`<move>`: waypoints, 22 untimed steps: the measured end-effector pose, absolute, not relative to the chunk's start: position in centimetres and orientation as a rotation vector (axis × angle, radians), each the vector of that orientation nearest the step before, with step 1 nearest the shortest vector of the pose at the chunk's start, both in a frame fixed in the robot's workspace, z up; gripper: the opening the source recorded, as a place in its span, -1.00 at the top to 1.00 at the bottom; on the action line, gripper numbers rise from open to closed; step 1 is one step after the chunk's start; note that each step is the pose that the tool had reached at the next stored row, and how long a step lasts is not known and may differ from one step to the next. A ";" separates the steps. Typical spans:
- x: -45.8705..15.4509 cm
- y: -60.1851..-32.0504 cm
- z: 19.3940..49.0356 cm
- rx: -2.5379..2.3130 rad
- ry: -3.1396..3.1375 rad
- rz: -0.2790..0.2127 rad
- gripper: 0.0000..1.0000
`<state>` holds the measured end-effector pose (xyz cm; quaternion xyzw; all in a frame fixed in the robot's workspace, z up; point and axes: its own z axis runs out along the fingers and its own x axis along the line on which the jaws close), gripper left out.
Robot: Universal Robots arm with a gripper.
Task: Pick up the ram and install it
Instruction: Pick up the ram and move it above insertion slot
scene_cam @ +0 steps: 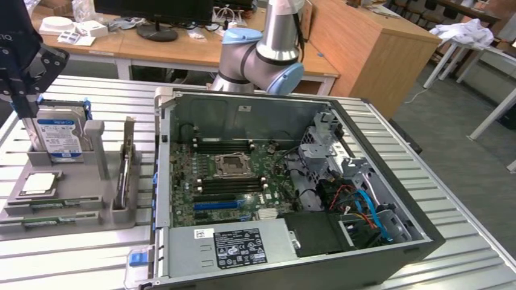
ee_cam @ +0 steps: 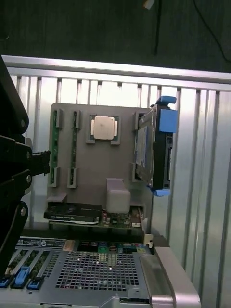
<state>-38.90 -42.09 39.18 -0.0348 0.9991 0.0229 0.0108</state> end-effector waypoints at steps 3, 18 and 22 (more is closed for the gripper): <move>-38.9 -42.1 39.2 -0.193 3.114 0.072 0.79; -38.9 -42.1 39.2 -0.617 3.065 0.075 0.79; -38.9 -42.1 39.2 -0.727 3.043 0.076 0.79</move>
